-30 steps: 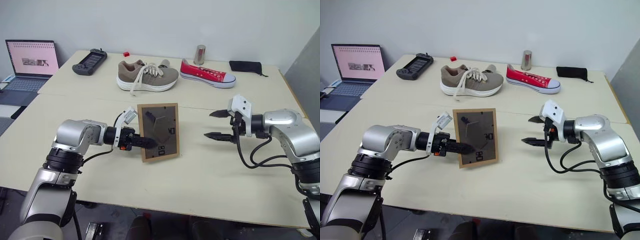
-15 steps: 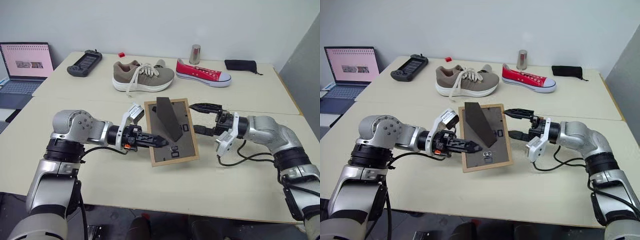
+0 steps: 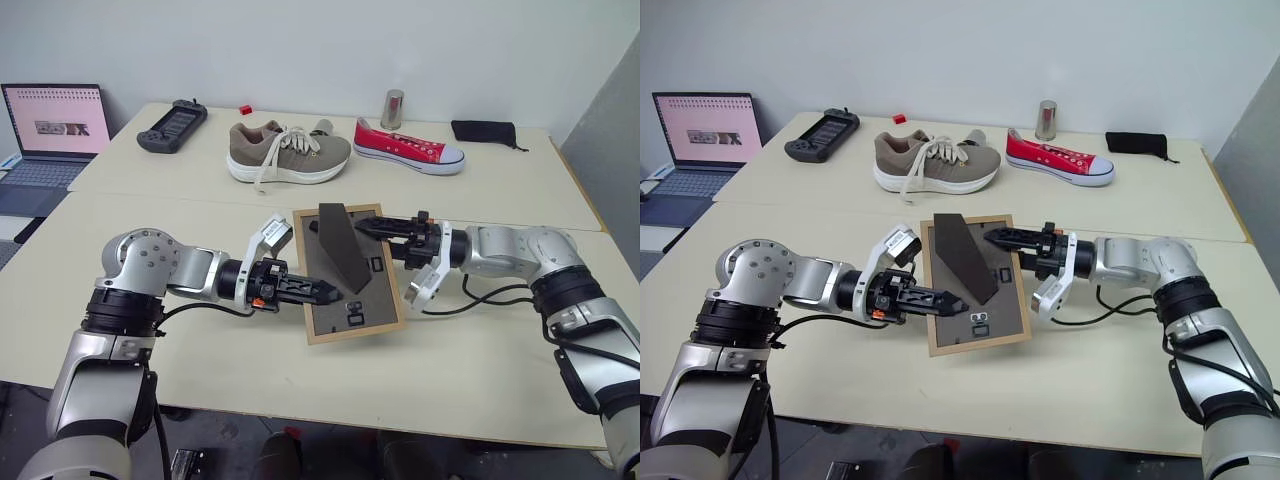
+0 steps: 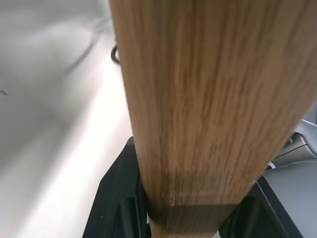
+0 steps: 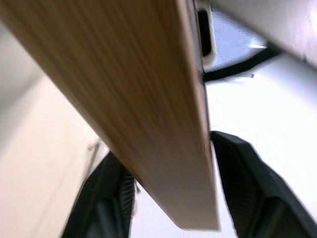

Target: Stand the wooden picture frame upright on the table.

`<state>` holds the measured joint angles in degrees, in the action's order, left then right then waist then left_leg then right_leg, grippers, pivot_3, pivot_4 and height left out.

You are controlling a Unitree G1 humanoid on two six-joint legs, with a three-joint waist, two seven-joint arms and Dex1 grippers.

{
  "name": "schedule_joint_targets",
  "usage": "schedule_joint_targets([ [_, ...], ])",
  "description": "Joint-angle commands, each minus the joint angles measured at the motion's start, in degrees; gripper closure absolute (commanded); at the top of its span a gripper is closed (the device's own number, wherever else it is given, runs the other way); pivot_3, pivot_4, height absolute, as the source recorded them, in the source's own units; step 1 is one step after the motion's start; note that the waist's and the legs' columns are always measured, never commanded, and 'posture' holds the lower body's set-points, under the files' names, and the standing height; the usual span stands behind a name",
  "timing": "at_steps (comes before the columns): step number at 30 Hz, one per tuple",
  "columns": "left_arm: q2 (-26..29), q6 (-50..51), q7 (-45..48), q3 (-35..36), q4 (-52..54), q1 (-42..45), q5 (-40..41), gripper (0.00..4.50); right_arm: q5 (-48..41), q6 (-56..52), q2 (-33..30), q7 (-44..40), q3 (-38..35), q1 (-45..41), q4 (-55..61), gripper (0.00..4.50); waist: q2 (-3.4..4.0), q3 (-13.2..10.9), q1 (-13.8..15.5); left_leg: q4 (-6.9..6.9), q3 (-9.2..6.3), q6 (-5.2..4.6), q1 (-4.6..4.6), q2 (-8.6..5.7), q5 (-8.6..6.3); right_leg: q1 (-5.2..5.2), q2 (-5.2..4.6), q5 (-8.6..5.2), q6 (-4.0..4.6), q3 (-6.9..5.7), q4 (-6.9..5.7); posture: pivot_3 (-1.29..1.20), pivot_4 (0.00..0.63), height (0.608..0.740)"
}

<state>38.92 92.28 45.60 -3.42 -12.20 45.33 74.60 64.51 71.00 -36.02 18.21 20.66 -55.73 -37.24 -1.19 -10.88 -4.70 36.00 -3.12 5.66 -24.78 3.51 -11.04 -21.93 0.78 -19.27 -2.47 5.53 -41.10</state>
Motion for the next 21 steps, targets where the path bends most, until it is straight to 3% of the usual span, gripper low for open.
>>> schedule_joint_targets([
  [1,-0.69,0.22,-2.85,3.47,0.97,0.67,3.47,3.22,1.14,-0.20,-1.49,5.60,1.47,-1.86,1.19,2.91,0.00,0.00,-0.01,0.00,0.00,0.00,0.00,0.00,0.00,0.00,0.00,0.00,0.00,0.00,0.00,0.00,0.150,0.740],
  [4,-2.13,0.22,-5.29,5.72,0.45,0.56,3.11,3.22,1.18,0.28,-2.18,7.95,2.38,-1.93,2.11,3.00,0.00,0.00,-0.01,0.00,0.01,-0.01,0.00,-0.01,0.00,0.01,0.00,0.00,0.00,0.02,0.00,0.00,0.150,0.740],
  [6,-2.94,0.22,-6.21,6.95,-0.35,0.55,2.77,2.51,1.01,0.49,-2.69,8.91,2.78,-1.83,2.64,3.01,0.00,0.00,-0.01,0.00,0.01,-0.01,0.00,-0.02,0.00,0.03,0.00,0.00,0.00,0.01,0.00,0.00,0.150,0.740],
  [13,-1.50,0.22,-4.72,6.57,0.79,0.28,3.65,1.09,-0.54,1.01,-4.10,9.45,3.59,-0.67,4.12,3.19,-0.01,0.01,-0.20,0.00,0.01,-0.01,0.02,-0.01,0.00,0.04,0.01,0.00,0.00,0.02,0.00,0.00,0.150,0.740],
  [17,0.79,-1.56,-2.25,6.89,2.99,-0.44,-1.66,0.19,-3.26,1.04,-4.83,7.96,2.85,0.33,3.47,3.19,0.00,0.01,-0.15,0.01,0.00,-0.01,0.02,-0.01,0.00,0.07,0.01,0.00,0.00,0.01,0.00,0.00,0.150,0.740],
  [18,1.53,-2.47,-1.75,7.00,3.29,-0.83,-2.76,0.01,-4.15,1.14,-5.18,7.33,2.67,0.79,3.30,3.19,0.00,0.01,-0.15,0.01,0.00,-0.01,0.03,-0.02,0.00,0.08,0.01,0.00,0.00,0.01,0.00,0.00,0.150,0.740],
  [21,5.01,-7.38,1.59,7.07,6.64,-2.61,-6.84,0.00,-9.09,0.52,-6.31,3.42,2.28,2.57,0.45,3.19,-0.01,0.01,-0.19,0.01,0.02,-0.01,0.05,-0.01,0.00,0.09,0.01,0.00,0.00,0.02,0.01,0.00,0.150,0.740],
])
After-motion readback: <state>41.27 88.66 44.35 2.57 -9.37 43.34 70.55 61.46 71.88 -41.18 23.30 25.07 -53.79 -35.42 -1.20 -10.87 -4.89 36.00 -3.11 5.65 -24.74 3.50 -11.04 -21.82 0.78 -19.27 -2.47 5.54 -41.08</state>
